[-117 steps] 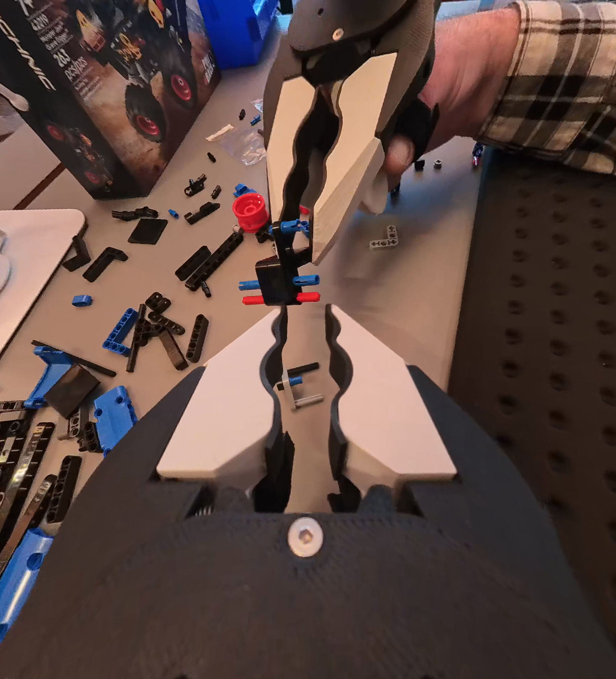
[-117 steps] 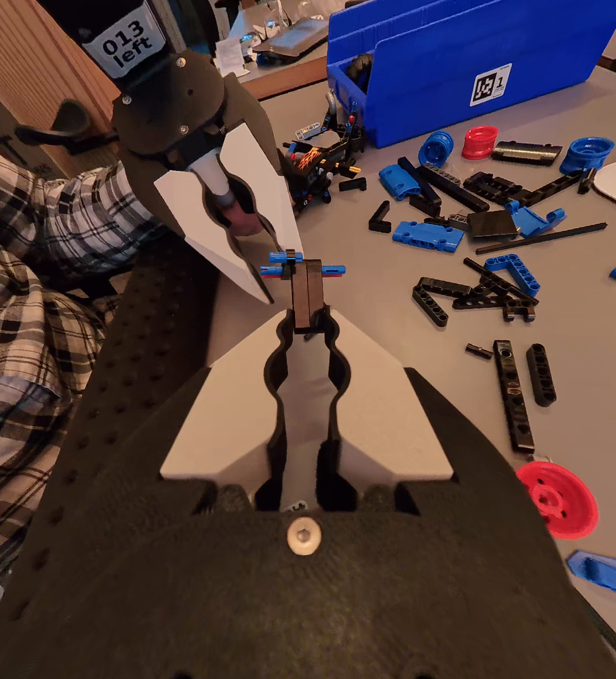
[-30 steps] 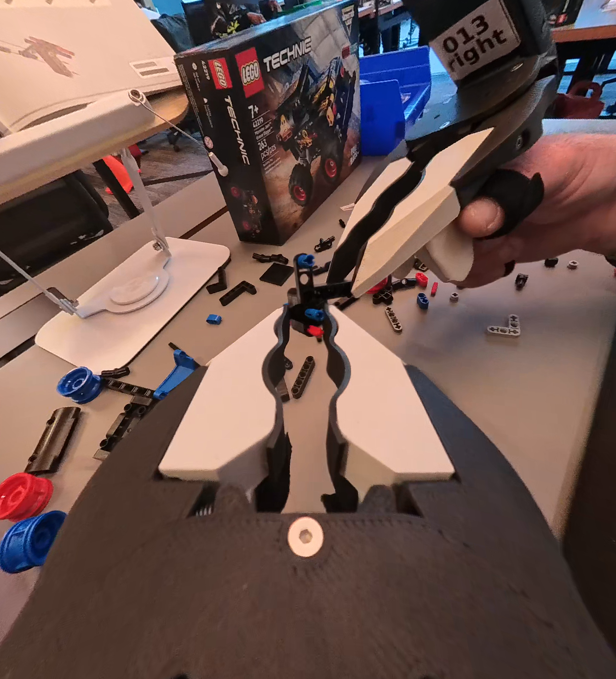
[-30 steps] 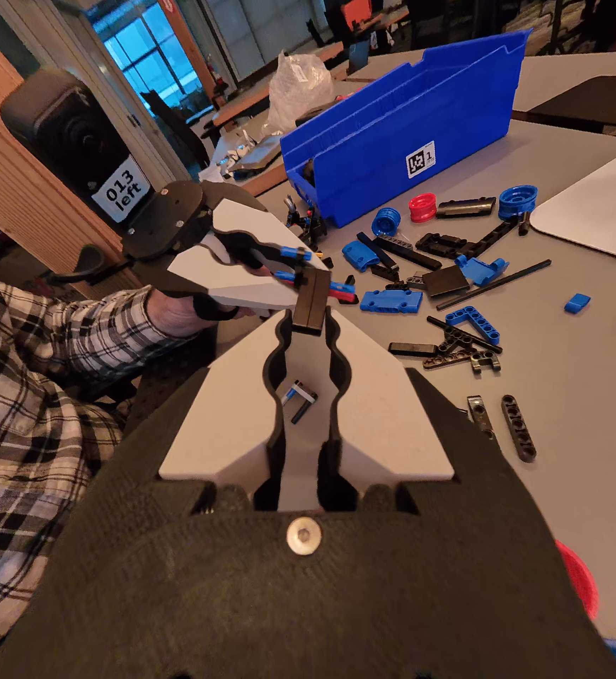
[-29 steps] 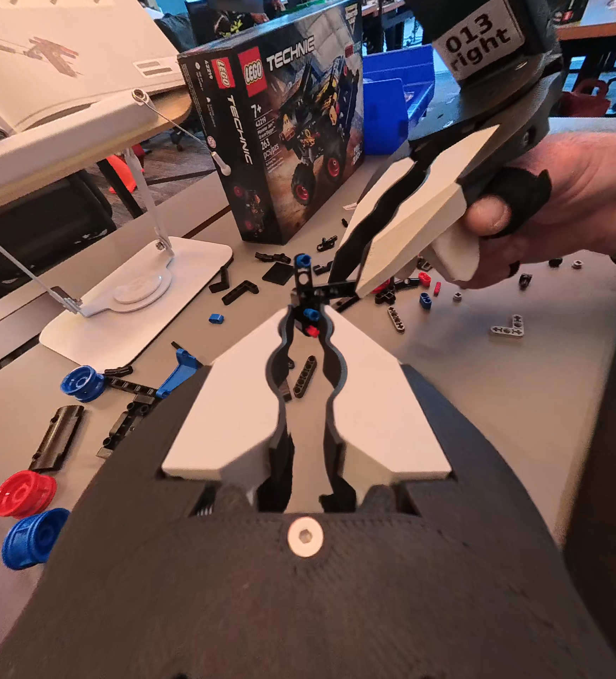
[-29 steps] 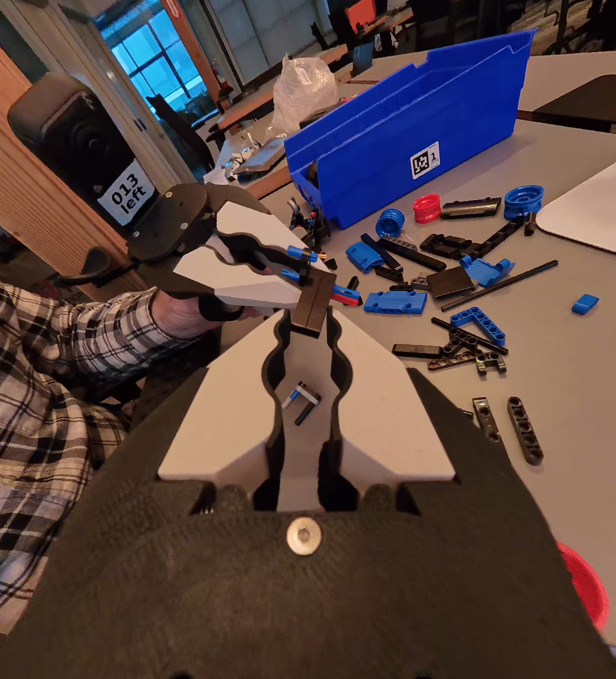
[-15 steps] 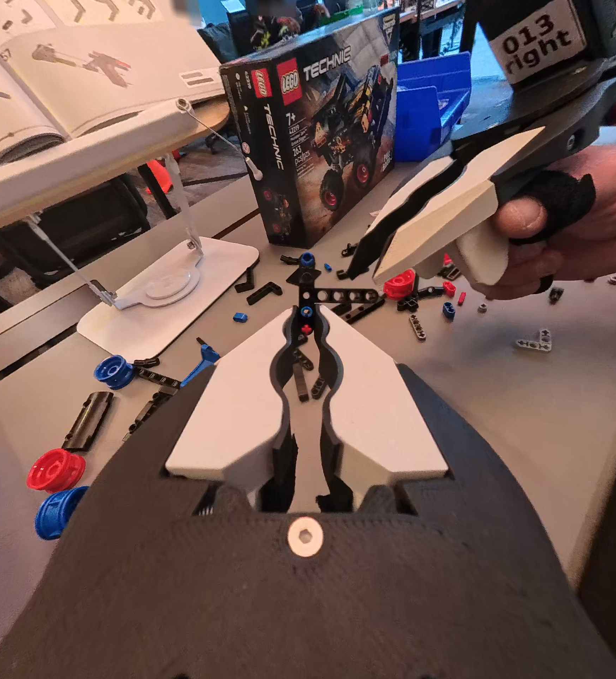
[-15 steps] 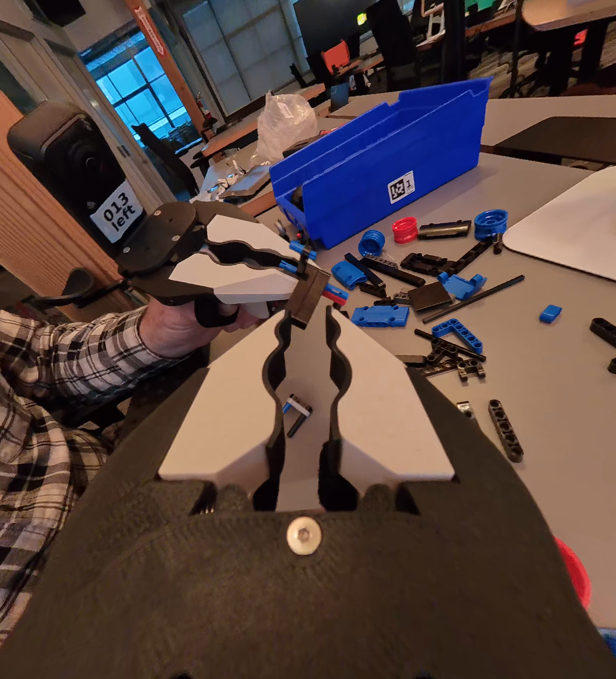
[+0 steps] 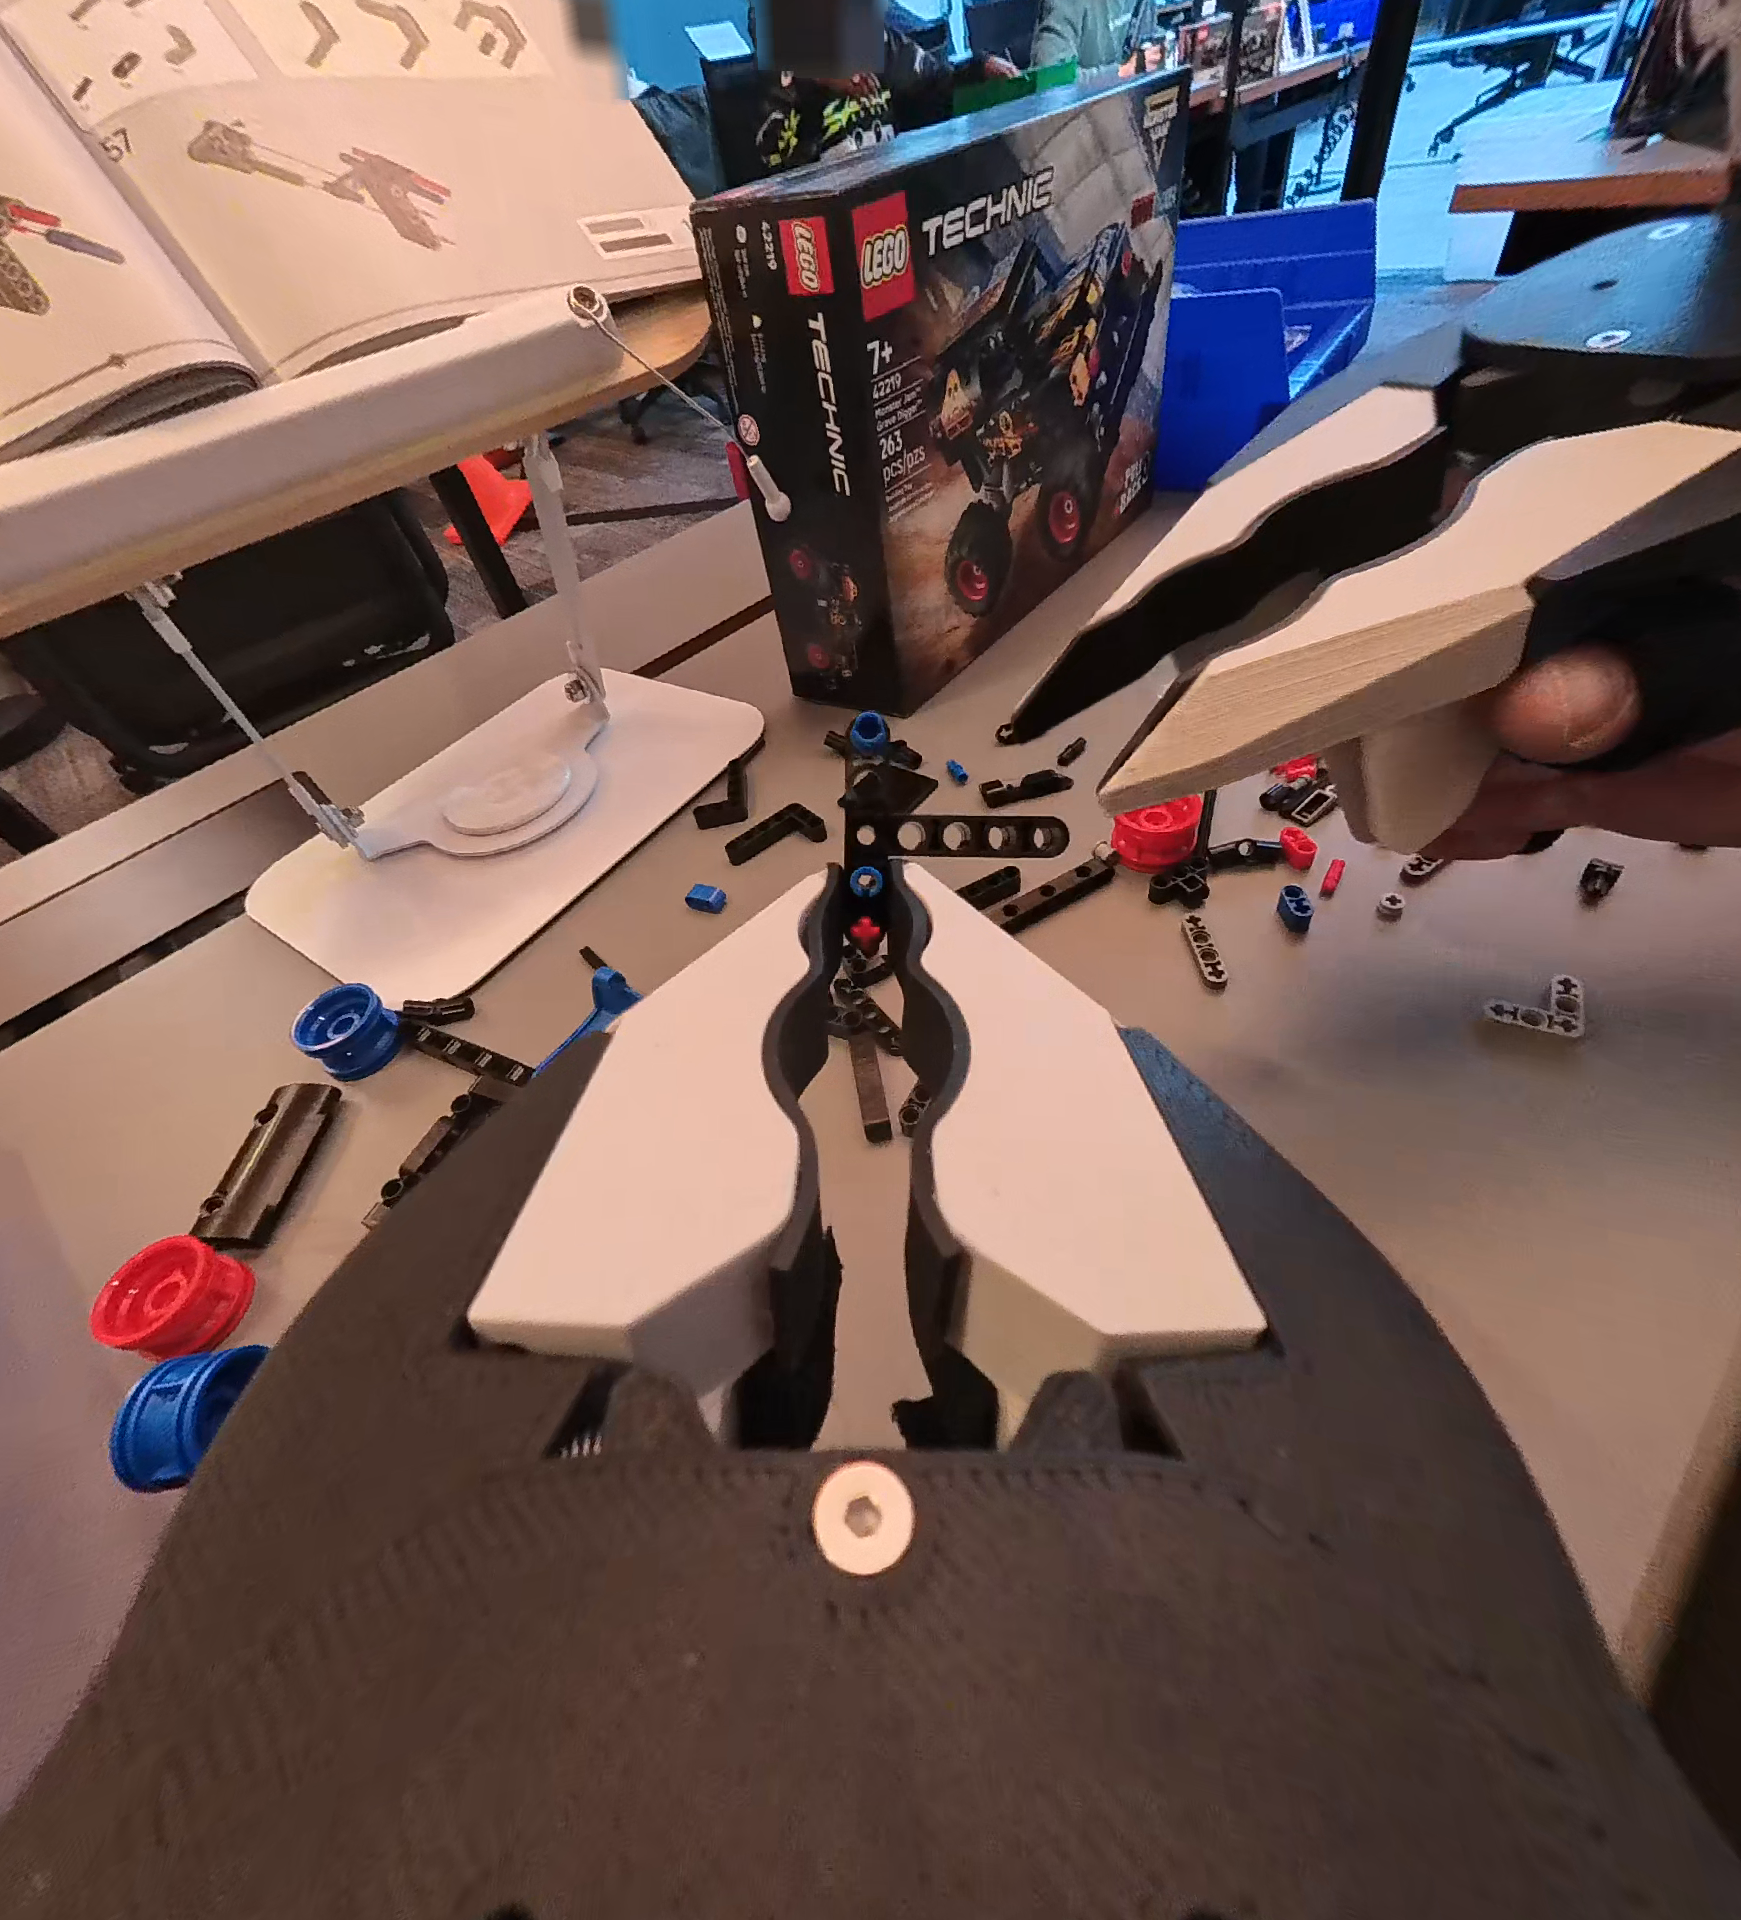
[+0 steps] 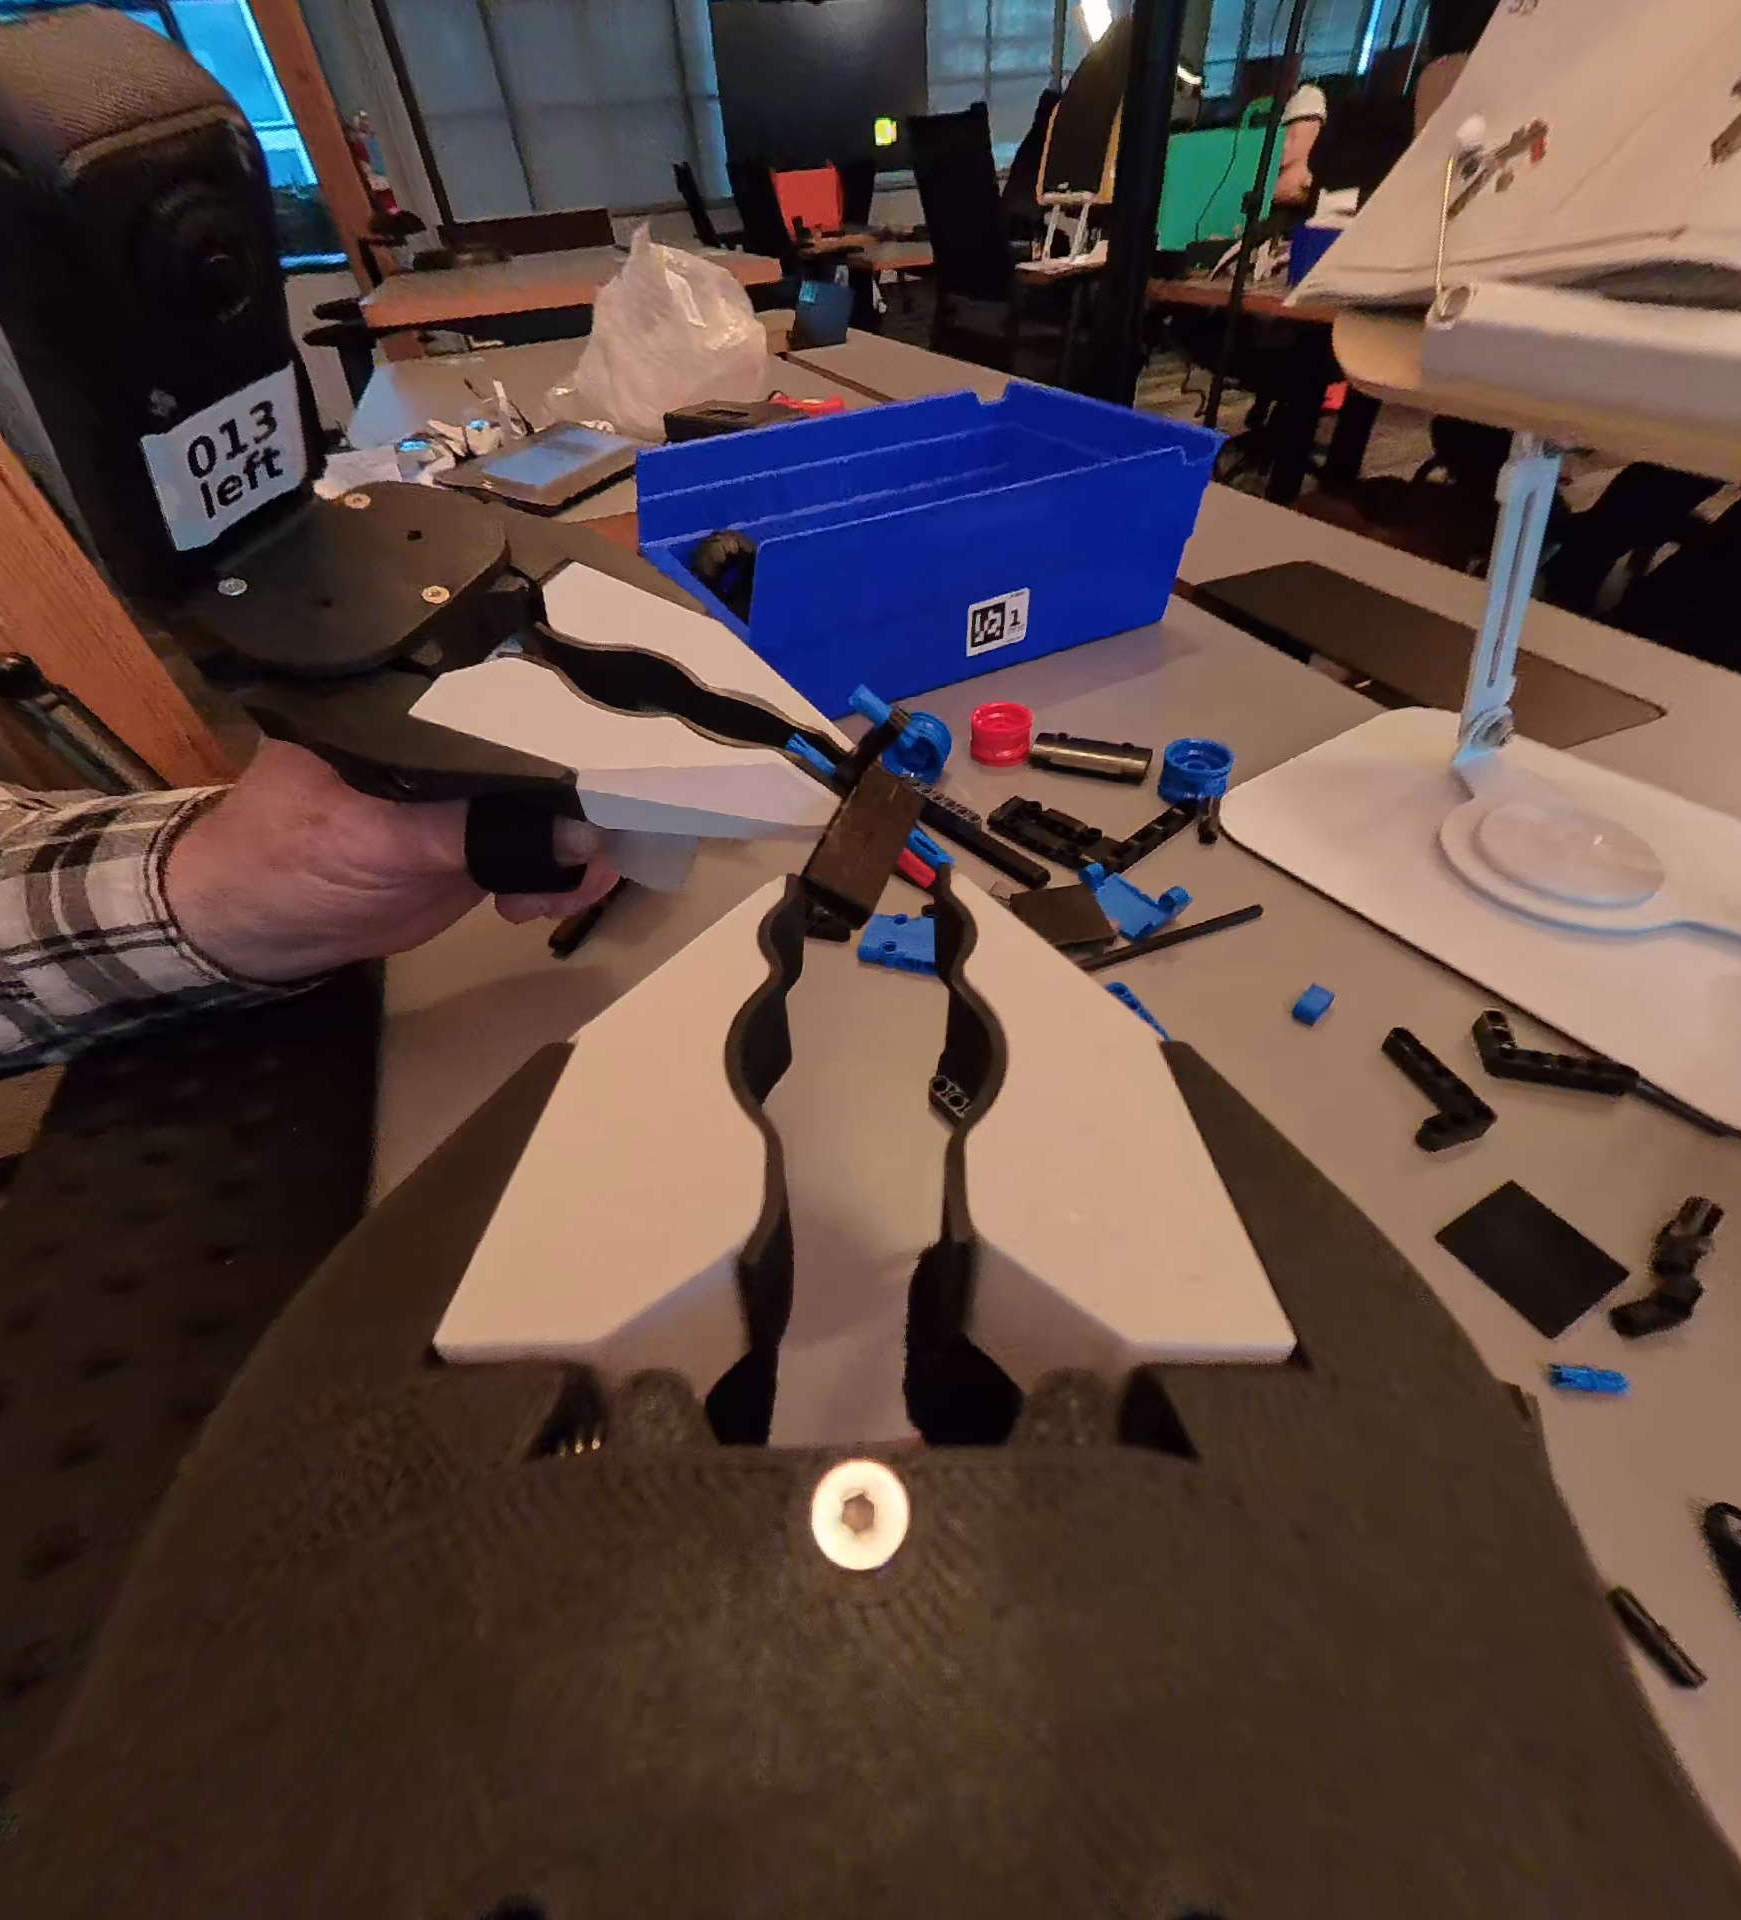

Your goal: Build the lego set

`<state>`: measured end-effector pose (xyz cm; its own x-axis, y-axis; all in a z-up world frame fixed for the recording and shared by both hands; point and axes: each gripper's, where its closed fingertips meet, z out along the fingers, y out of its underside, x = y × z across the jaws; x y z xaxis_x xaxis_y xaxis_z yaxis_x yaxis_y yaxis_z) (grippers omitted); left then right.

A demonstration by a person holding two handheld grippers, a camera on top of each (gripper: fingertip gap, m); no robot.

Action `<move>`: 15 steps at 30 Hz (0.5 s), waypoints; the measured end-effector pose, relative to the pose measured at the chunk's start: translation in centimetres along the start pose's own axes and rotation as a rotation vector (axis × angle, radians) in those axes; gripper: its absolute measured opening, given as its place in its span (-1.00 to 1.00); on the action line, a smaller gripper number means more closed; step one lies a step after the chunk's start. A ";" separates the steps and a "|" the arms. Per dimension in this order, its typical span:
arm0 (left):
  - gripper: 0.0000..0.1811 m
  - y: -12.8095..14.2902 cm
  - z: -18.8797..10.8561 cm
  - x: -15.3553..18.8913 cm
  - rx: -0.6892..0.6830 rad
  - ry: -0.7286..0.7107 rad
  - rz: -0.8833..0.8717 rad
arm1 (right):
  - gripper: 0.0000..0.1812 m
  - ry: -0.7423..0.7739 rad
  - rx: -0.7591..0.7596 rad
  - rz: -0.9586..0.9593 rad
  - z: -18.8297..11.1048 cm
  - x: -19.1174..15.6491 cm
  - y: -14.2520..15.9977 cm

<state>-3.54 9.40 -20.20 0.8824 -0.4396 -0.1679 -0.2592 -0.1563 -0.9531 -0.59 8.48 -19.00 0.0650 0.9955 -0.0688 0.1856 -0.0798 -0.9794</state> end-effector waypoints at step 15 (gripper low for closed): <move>-0.95 -0.6 0.2 0.5 0.001 -0.066 0.115 | -0.82 0.136 -0.082 -0.211 1.1 -0.3 0.6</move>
<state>-2.88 9.41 -19.78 0.8708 -0.3956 -0.2921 -0.3595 -0.1070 -0.9270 -1.55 8.16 -19.78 0.1465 0.9750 0.1672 0.2877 0.1197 -0.9502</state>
